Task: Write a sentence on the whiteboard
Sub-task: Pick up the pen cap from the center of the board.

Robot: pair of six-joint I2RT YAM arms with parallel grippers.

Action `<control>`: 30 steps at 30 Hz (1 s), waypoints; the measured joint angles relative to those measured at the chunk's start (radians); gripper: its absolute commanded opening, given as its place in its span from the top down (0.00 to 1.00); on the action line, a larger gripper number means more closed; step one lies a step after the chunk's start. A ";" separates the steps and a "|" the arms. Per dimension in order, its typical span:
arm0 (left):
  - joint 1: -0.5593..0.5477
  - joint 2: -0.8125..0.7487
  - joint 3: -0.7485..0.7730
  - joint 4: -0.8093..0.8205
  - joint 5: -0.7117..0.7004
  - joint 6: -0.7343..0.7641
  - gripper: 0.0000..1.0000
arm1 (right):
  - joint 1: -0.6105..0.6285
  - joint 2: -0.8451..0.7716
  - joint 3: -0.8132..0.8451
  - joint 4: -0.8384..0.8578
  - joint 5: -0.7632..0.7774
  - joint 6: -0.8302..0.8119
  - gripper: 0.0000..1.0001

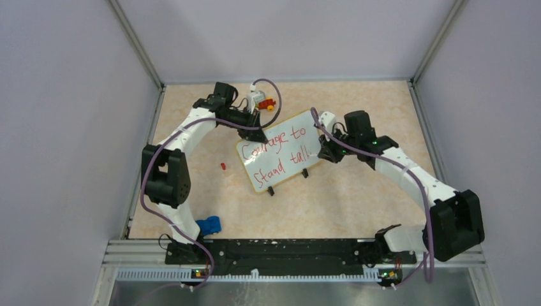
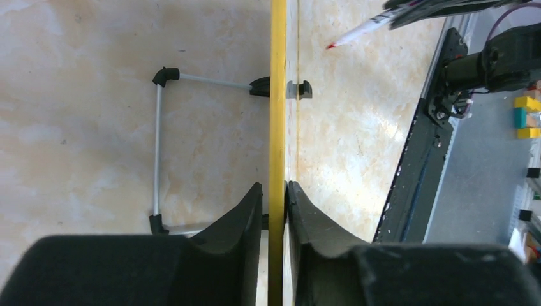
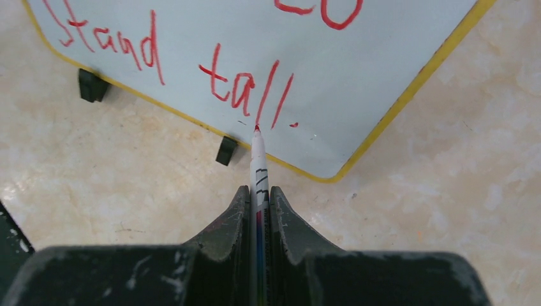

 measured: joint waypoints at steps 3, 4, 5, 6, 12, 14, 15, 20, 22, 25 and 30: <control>-0.001 0.000 0.003 -0.003 -0.026 0.005 0.53 | 0.000 -0.044 0.024 -0.042 -0.058 0.000 1.00; -0.001 0.000 0.005 -0.009 -0.036 0.004 0.48 | 0.000 -0.055 0.031 -0.051 -0.077 0.001 1.00; -0.001 0.000 0.008 -0.016 -0.045 0.003 0.45 | 0.000 -0.065 0.039 -0.062 -0.094 0.002 1.00; -0.002 0.000 0.013 -0.026 -0.055 0.002 0.40 | 0.000 -0.073 0.046 -0.070 -0.111 0.002 1.00; -0.005 0.003 0.125 -0.124 -0.087 -0.011 0.21 | 0.000 -0.101 0.059 -0.105 -0.217 0.021 1.00; 0.004 0.003 0.194 -0.146 -0.087 -0.020 0.20 | 0.000 -0.103 0.059 -0.110 -0.242 0.031 1.00; 0.013 0.003 0.229 -0.153 -0.088 -0.025 0.20 | 0.000 -0.103 0.059 -0.110 -0.254 0.039 1.00; 0.129 -0.036 0.324 -0.178 -0.140 -0.032 0.21 | 0.000 -0.108 0.055 -0.101 -0.290 0.074 1.00; 0.194 -0.068 0.314 -0.194 -0.182 -0.020 0.22 | 0.000 -0.114 0.048 -0.084 -0.298 0.092 1.00; 0.288 -0.127 0.244 -0.211 -0.244 0.016 0.25 | 0.000 -0.121 0.028 -0.058 -0.309 0.114 1.00; 0.395 -0.221 0.034 -0.240 -0.374 0.095 0.26 | 0.000 -0.122 0.017 -0.043 -0.317 0.142 1.00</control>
